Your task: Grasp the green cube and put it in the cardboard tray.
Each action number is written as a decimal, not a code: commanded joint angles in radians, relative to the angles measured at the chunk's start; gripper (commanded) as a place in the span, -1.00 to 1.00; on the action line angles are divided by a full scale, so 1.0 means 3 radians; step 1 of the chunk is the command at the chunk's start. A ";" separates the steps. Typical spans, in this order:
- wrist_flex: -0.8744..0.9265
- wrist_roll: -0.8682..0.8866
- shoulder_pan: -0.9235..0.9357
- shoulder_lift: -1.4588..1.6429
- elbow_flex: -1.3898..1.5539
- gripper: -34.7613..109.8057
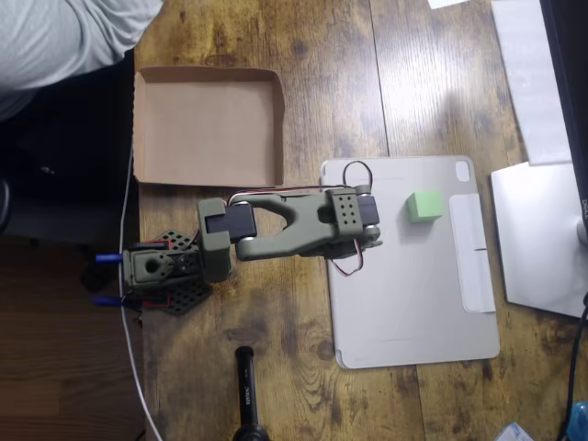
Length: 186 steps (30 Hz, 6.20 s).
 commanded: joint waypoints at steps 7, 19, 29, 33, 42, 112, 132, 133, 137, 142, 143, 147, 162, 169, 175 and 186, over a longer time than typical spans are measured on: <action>0.0036 0.0082 0.0046 0.0184 -0.0138 -0.52; -0.0010 0.0343 0.0061 -0.0772 -0.1621 -0.52; 0.0020 0.0118 0.0056 -0.1253 -0.3078 -0.47; 0.0026 -0.0102 -0.0118 -0.1432 -0.3646 -0.38; 0.0031 -0.0138 -0.0424 -0.2020 -0.4489 -0.34; -0.0680 0.0072 -0.0460 -0.2986 -0.4837 -0.29; -0.0731 0.0153 -0.0608 -0.2444 -0.4300 -0.33; -0.0629 0.0169 -0.0665 -0.2378 -0.4300 -0.33; -0.0133 0.0266 -0.0864 -0.2306 -0.4679 -0.33; 0.0031 0.0256 -0.1028 -0.2015 -0.4745 -0.33; 0.0026 0.0220 -0.1069 -0.1917 -0.4668 -0.33; 0.0015 0.0179 -0.1232 -0.1519 -0.4357 -0.32; -0.0332 0.0414 -0.1861 0.0465 -0.2296 -0.30; -0.0302 0.0511 -0.2229 0.0844 -0.1774 -0.30; -0.0251 0.0547 -0.2715 0.0905 -0.1340 -0.30; -0.0404 0.0639 -0.3191 0.0557 -0.0660 -0.29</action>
